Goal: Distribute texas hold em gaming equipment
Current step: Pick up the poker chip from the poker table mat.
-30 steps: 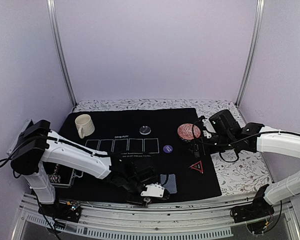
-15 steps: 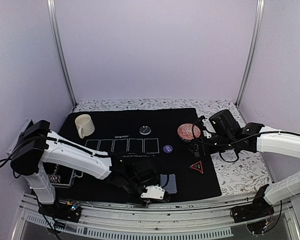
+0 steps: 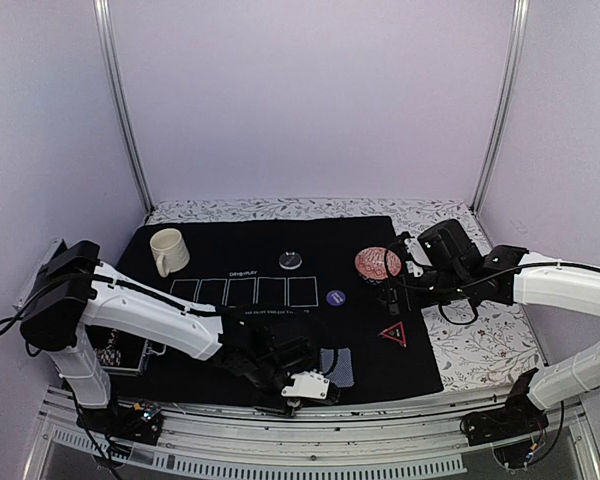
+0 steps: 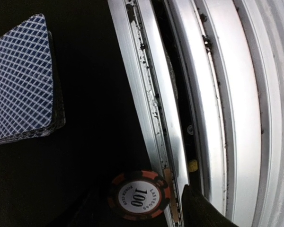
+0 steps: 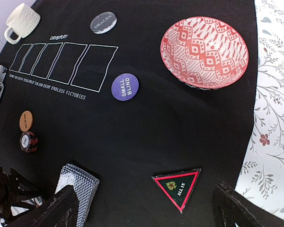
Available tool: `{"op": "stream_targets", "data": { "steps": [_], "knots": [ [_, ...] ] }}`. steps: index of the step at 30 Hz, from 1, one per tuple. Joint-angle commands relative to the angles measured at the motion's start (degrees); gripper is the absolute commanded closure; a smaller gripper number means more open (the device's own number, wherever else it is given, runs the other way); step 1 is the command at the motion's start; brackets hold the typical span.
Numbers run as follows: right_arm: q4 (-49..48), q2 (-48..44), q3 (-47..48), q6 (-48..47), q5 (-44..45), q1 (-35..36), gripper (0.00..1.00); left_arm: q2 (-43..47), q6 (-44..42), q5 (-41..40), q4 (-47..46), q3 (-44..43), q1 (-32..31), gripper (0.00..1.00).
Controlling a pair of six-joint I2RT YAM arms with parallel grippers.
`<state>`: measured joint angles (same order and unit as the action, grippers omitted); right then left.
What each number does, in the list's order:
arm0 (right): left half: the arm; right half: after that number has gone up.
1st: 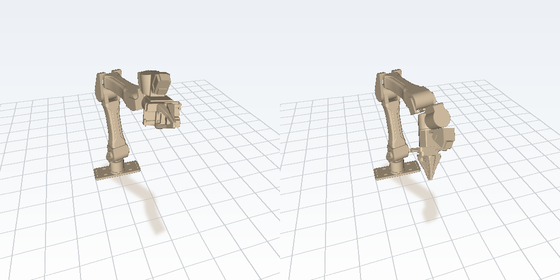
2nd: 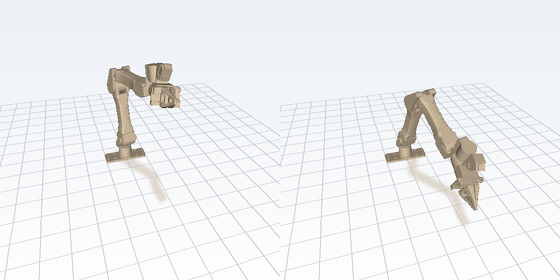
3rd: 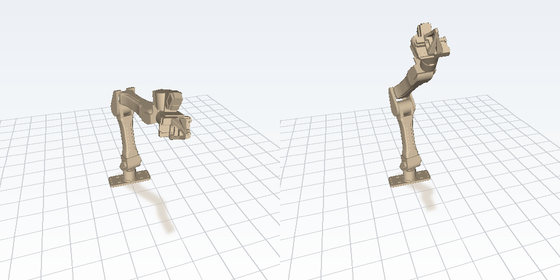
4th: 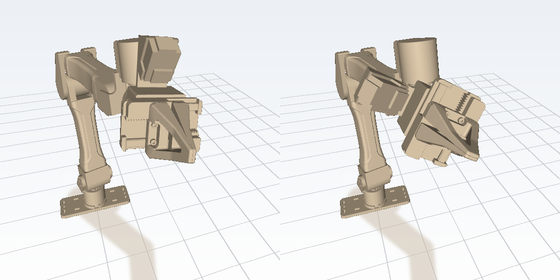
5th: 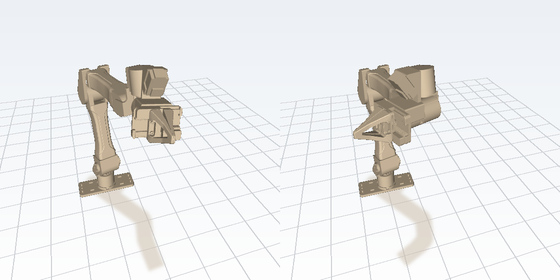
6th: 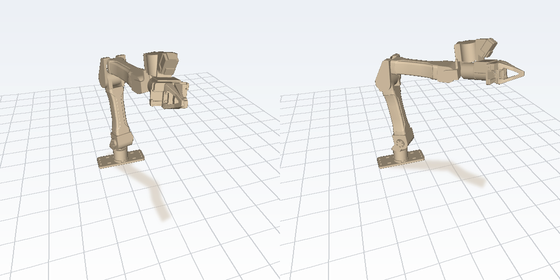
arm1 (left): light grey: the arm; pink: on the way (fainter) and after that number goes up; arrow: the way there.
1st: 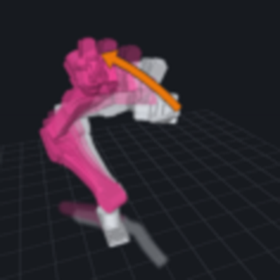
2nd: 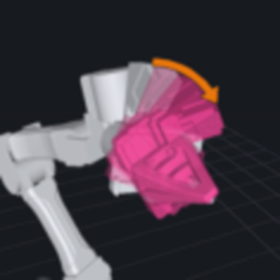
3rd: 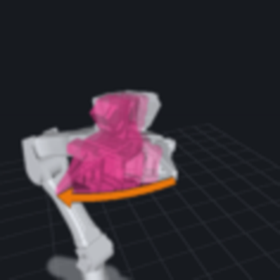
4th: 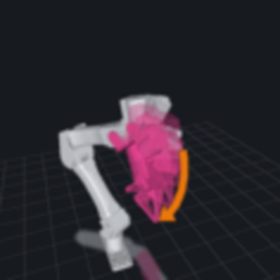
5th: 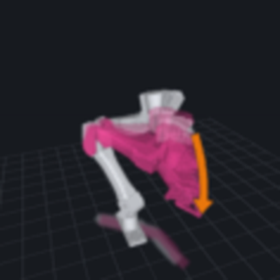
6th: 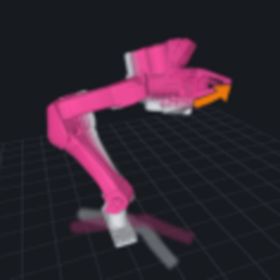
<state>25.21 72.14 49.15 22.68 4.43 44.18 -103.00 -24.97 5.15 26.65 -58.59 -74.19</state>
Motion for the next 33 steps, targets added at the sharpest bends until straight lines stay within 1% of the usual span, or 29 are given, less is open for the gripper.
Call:
{"op": "stream_targets", "data": {
  "steps": [1,8,15,19,28,33],
  "knots": [
    [0.2,-0.6,-0.3,-0.6,1.0,-0.2,0.00,-1.8,-0.1,-2.1,-0.1,0.1,-0.6,0.42],
    [0.4,-0.5,0.0,-0.9,1.1,-0.2,0.00,-2.4,0.0,-2.6,-0.2,-0.5,-0.6,0.52],
    [0.5,-0.4,0.3,-1.2,1.1,-0.2,0.00,-1.5,0.2,-2.8,0.6,-0.4,-0.6,0.58],
    [0.6,-0.2,0.6,-1.4,1.2,-0.2,0.00,-0.9,0.9,-0.8,1.8,-1.2,-0.5,0.62],
    [0.7,0.0,0.8,-1.5,1.3,-0.2,0.00,1.5,1.6,1.1,2.2,-0.1,-0.6,0.66],
    [0.8,-0.2,0.8,-1.6,1.6,-0.2,0.01,3.5,2.9,1.0,1.4,0.6,-0.3,0.69]
  ]
}}
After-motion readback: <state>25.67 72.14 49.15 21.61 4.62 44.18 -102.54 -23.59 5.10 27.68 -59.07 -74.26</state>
